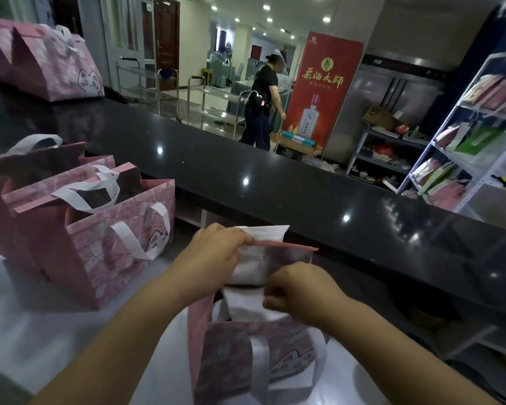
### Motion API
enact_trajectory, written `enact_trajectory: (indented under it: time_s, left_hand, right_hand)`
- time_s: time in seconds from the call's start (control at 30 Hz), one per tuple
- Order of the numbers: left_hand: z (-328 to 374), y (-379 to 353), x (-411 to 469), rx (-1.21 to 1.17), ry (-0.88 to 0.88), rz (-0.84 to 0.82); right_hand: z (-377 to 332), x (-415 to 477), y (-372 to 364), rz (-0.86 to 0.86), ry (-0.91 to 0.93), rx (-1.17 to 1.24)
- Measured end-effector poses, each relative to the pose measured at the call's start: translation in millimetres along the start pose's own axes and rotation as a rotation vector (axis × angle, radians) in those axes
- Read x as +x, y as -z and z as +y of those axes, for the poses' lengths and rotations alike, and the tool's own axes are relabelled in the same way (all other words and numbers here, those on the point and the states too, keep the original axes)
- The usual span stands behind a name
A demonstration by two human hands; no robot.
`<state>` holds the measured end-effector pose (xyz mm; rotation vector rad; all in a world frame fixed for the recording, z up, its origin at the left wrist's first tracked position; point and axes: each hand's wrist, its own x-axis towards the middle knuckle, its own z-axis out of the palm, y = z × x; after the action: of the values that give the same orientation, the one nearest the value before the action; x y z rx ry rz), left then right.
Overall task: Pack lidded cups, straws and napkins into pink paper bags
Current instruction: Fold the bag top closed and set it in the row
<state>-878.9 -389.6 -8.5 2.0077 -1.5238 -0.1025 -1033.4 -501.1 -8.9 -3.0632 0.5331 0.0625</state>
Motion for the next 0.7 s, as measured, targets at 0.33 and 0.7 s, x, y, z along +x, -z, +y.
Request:
enact_trajectory:
  time_s: [0.33, 0.7]
  left_hand:
    - [-17.1, -0.8, -30.1, 0.131, -0.170, -0.166]
    - [-42.1, -3.3, -42.0, 0.249, -0.038, -0.281]
  right_hand:
    - [75.3, -29.8, 12.8, 0.118, -0.046, 0.323]
    - [100.2, -19.4, -4.5, -0.117, 0.006, 0.094]
